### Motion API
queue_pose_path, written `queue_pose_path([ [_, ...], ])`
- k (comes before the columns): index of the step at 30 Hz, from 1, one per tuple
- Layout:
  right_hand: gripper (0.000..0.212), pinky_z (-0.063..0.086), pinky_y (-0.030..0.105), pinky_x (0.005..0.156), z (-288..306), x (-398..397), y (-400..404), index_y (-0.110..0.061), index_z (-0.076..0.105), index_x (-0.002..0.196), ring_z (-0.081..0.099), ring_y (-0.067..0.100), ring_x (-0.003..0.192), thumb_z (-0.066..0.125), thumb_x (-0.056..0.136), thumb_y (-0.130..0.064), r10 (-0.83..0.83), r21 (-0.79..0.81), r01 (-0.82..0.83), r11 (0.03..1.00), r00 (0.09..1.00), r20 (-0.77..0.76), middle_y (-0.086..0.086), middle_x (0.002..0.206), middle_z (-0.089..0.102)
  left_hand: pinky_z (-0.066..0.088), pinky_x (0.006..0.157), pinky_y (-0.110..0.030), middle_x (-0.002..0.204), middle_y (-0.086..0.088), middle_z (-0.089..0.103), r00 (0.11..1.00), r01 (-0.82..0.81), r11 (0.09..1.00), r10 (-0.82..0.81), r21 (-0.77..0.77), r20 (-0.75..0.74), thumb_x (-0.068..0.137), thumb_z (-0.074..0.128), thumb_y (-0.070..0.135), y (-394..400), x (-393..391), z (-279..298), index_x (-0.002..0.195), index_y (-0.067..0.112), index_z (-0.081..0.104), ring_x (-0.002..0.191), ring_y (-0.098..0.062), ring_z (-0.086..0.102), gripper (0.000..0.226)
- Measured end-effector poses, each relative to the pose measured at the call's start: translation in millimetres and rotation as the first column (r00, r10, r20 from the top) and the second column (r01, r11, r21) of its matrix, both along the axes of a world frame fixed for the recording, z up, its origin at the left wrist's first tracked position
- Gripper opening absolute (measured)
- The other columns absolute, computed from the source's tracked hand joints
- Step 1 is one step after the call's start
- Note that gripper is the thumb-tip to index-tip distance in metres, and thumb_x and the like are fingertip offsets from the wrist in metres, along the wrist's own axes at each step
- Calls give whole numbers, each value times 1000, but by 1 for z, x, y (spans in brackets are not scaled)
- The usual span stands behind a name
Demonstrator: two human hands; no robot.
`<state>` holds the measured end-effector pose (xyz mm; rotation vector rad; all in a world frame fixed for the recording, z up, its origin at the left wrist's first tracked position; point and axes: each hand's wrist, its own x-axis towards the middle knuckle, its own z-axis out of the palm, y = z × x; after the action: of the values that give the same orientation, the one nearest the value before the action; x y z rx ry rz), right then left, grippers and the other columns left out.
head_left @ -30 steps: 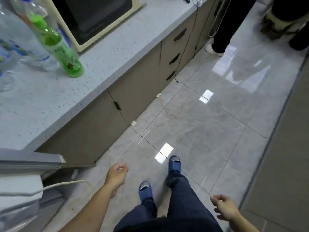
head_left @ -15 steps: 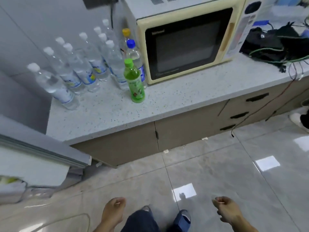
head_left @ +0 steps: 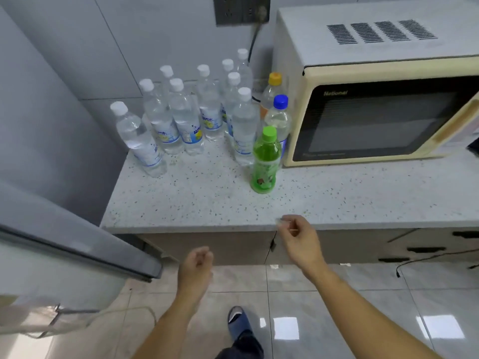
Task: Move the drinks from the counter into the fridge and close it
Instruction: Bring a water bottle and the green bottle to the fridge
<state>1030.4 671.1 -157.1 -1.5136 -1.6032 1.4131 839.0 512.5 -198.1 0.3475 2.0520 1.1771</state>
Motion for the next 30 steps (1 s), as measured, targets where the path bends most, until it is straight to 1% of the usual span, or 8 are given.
queue_pose_path([
  [5, 65, 45, 24, 84, 14, -60, 53, -27, 44, 137, 56, 10, 102, 76, 82, -42, -66, 160, 65, 985, 998, -2, -9, 120, 52, 57, 70, -25, 108, 2, 66, 995, -96, 982, 99, 160, -6, 96, 61, 25, 58, -45, 35, 111, 32, 60, 96, -15, 66, 17],
  [9, 87, 42, 30, 96, 10, -82, 73, -24, 37, 144, 47, 12, 116, 83, 73, -47, -129, 208, 136, 969, 991, -45, -7, 131, 42, 56, 65, -23, 107, 1, 65, 977, -210, 959, 215, 189, -7, 95, 60, 23, 81, -64, 48, 113, 29, 61, 93, -13, 66, 19],
  [11, 85, 41, 28, 97, 10, -91, 82, -23, 43, 137, 48, 12, 116, 86, 68, -48, -139, 262, 156, 952, 987, -82, -6, 130, 47, 55, 64, -21, 106, 2, 65, 970, -236, 950, 242, 206, -4, 96, 60, 23, 90, -69, 53, 114, 29, 60, 93, -13, 66, 20],
  [15, 63, 49, 23, 84, 15, -104, 93, -34, 52, 111, 58, 7, 97, 90, 62, -46, -99, 315, 133, 940, 988, -120, -17, 102, 59, 55, 64, -20, 108, 3, 62, 955, -290, 935, 298, 204, -8, 95, 60, 23, 109, -72, 62, 117, 29, 59, 92, -13, 65, 24],
  [19, 54, 41, 3, 69, 18, -107, 97, -47, 48, 96, 60, -5, 85, 90, 64, -37, -108, 272, 147, 951, 982, -156, -28, 89, 61, 57, 68, -25, 112, 12, 62, 985, -161, 967, 171, 200, -32, 89, 66, 27, 146, -68, 74, 121, 36, 54, 92, -4, 64, 35],
  [22, 58, 41, 1, 67, 20, -93, 100, -50, 47, 104, 58, -16, 87, 89, 67, -32, -119, 240, 156, 958, 979, -164, -37, 93, 60, 50, 72, -20, 117, 18, 58, 996, -7, 975, 25, 220, -81, 85, 72, 32, 187, -63, 80, 129, 39, 48, 100, 0, 60, 50],
  [27, 64, 44, 2, 69, 14, -54, 108, -57, 48, 106, 63, -7, 87, 86, 71, -19, -88, 245, 128, 961, 982, -168, -32, 97, 64, 45, 93, -28, 126, 16, 47, 980, 117, 968, -76, 222, -183, 78, 79, 35, 249, -59, 81, 140, 35, 40, 114, -7, 50, 74],
  [30, 64, 43, 1, 68, 14, -41, 111, -56, 48, 109, 64, -8, 88, 84, 71, -21, -3, 236, 28, 971, 994, -107, -32, 99, 65, 44, 86, -22, 126, 14, 49, 978, 125, 961, -78, 247, -191, 73, 82, 36, 274, -57, 79, 140, 33, 40, 114, -8, 52, 79],
])
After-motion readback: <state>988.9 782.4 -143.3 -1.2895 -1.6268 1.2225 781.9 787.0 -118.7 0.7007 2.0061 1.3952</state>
